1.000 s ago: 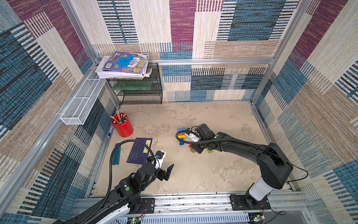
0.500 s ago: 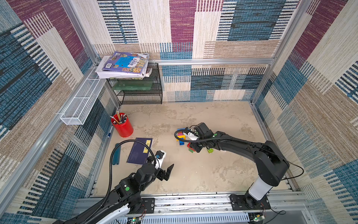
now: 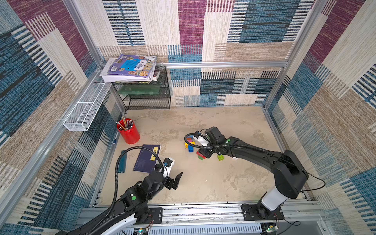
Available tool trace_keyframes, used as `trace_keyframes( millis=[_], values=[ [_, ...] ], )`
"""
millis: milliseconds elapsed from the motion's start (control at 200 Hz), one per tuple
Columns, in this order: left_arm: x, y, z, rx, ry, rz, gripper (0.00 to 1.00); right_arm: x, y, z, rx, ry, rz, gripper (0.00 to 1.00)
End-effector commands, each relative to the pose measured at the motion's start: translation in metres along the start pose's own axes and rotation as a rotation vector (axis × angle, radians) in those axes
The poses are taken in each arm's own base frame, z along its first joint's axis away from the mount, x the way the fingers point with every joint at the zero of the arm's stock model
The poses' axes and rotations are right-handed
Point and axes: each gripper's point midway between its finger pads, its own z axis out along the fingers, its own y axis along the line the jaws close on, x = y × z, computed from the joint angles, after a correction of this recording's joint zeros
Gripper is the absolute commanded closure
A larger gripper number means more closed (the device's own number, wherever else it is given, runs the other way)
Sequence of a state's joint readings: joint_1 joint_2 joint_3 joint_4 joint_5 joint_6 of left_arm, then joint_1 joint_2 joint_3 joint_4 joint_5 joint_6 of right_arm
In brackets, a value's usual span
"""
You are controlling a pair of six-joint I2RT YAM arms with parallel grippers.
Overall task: Assemble the letter f with lego
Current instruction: Move the lego brick at the center of the board, then pick up the lego brick from the center of the board.
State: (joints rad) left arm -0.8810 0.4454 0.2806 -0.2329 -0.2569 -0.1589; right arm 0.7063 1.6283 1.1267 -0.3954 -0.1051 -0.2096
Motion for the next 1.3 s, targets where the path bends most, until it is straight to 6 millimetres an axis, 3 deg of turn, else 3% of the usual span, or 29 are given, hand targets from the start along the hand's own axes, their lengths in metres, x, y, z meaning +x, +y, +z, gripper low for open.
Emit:
trace_keyframes(
  millis=[0, 175, 320, 551, 876, 1292],
  values=[
    [-0.007, -0.005, 0.000, 0.025, -0.022, -0.002, 0.01, -0.011, -0.006, -0.014, 0.018, -0.047, 0.055, 0.50],
    [-0.010, -0.017, 0.002, 0.092, -0.033, 0.012, 0.01, -0.004, -0.033, -0.038, 0.109, -0.096, 0.201, 0.45],
    [-0.013, -0.039, 0.005, 0.204, -0.035, 0.024, 0.01, 0.023, -0.051, -0.046, 0.198, -0.087, 0.325, 0.42],
    [-0.012, -0.046, 0.012, 0.233, -0.023, 0.018, 0.01, 0.077, -0.067, -0.038, 0.336, 0.004, 0.466, 0.41],
    [-0.007, -0.041, 0.014, 0.205, -0.012, 0.032, 0.01, 0.115, -0.083, -0.022, 0.357, 0.083, 0.561, 0.44],
    [-0.004, -0.034, 0.015, 0.162, 0.005, 0.034, 0.01, 0.120, -0.072, -0.012, 0.290, 0.105, 0.550, 0.48]
  ],
)
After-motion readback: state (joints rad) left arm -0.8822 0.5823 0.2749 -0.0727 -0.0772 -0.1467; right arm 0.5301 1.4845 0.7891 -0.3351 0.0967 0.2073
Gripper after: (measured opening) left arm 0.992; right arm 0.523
